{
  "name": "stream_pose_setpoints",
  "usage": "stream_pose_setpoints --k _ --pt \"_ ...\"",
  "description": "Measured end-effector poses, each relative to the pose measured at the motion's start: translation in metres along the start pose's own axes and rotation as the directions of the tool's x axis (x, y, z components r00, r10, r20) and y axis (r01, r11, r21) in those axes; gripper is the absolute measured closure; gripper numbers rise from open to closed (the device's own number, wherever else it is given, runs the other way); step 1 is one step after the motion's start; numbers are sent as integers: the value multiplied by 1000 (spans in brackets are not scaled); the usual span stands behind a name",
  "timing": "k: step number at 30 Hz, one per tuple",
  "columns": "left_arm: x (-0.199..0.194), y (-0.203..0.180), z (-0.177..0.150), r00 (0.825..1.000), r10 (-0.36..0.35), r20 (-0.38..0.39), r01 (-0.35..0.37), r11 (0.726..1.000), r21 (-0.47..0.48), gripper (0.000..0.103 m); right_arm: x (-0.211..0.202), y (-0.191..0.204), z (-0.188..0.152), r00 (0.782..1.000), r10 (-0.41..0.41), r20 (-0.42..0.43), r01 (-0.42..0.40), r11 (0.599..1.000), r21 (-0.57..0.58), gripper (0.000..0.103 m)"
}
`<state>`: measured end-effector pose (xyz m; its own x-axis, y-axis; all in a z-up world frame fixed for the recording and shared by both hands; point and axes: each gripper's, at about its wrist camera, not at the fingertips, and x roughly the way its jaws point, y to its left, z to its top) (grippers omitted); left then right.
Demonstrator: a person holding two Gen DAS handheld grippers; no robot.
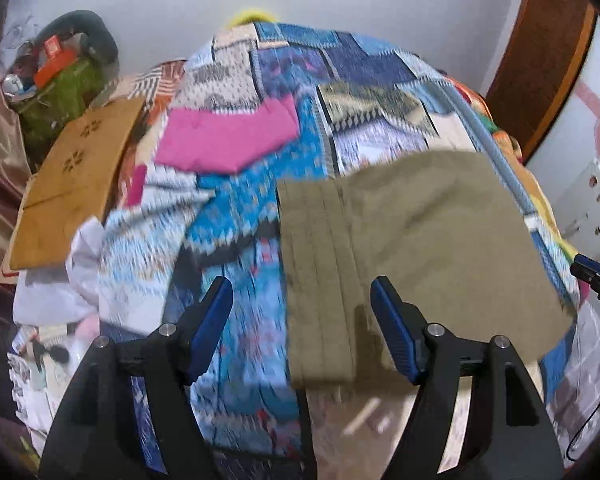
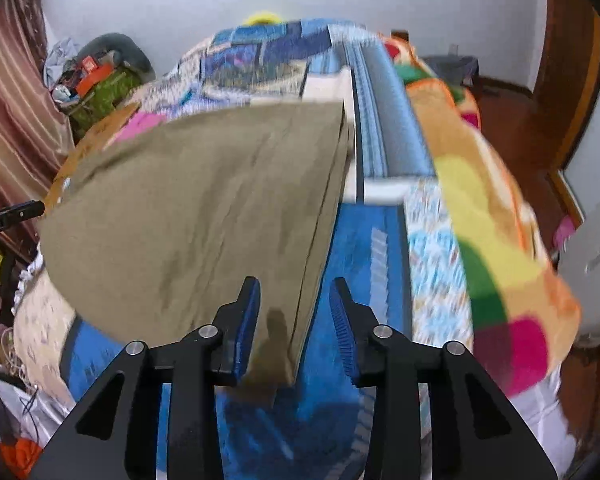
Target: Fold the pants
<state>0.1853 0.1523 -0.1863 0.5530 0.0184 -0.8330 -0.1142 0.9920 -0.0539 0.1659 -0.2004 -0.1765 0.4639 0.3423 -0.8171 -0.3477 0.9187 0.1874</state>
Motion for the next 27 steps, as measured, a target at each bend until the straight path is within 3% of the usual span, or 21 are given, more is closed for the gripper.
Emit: stream_pose_setpoints --k 6,9,17,22,25,27 --pt "31 11 47 1000 0 -12 0 1000 -25 31 13 -6 51 996 -34 80 37 999 -39 62" --pt "53 13 62 998 -35 -43 33 999 -43 31 33 -13 78 995 -44 86 47 998 -41 62" --pt "107 10 77 988 -80 -131 75 996 -49 31 100 -36 134 998 -26 64 26 1000 -7 62" --pt "126 15 78 984 -112 -139 104 992 -67 31 147 -38 159 1000 -7 12 7 1000 -8 62" --pt "131 23 76 988 -91 -126 81 993 -83 29 170 -32 163 999 -10 -40 9 999 -34 83" --pt "135 27 74 989 -85 -117 74 993 -95 29 185 -27 160 995 -60 -75 53 995 -81 96"
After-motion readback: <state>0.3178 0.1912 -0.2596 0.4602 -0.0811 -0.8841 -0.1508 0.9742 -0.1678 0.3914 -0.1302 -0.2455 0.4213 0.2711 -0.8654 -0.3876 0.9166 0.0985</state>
